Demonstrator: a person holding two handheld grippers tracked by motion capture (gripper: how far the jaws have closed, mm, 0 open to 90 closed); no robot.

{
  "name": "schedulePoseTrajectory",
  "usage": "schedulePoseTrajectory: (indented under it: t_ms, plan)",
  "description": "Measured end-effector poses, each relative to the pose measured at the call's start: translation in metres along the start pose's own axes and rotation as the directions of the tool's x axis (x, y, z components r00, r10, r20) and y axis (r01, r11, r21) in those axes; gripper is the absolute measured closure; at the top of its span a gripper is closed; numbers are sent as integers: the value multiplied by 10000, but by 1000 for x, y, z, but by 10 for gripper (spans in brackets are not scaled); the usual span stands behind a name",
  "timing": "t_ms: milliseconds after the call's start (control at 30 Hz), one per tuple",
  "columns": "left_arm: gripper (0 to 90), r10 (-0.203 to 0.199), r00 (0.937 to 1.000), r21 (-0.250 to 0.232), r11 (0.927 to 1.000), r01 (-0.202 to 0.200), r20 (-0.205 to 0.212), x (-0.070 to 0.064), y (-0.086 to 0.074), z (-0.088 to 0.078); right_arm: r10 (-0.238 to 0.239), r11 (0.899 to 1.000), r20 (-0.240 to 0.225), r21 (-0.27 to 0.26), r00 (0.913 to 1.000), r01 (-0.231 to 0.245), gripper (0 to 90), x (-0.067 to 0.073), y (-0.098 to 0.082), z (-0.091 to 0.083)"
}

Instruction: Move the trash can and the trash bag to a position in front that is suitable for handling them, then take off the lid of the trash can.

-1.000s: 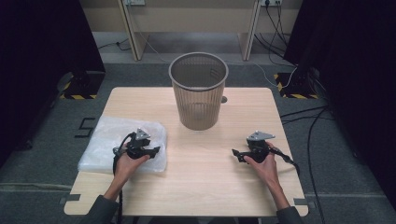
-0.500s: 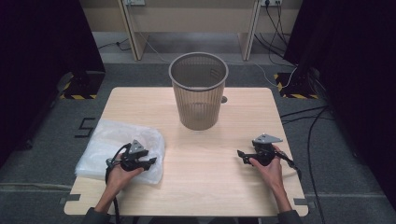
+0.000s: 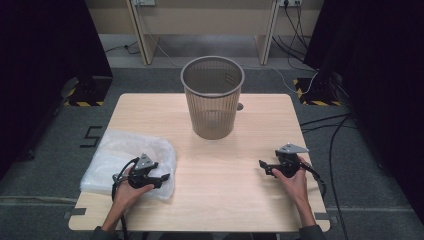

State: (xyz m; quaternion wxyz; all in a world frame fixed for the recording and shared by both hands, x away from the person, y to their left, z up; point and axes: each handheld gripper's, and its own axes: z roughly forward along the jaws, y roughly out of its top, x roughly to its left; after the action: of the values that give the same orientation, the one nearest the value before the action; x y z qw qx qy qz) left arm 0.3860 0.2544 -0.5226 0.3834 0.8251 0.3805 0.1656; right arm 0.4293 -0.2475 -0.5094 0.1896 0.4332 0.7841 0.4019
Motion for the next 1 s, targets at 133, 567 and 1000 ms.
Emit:
schedulePoseTrajectory:
  t_ms: [133,567,1000]
  plan:
    - [232,40,10000,89,10000,-40,24,0,0,1,49,10000,32,-71,10000,-48,160,-2,1,-1]
    - [210,37,10000,91,10000,-37,38,-1,1,1,181,9998,-1,-62,9998,-181,159,-4,-1,-2]
    - [211,34,10000,93,10000,-35,34,-1,1,1,341,9994,195,-70,9992,-339,157,-7,6,-8]
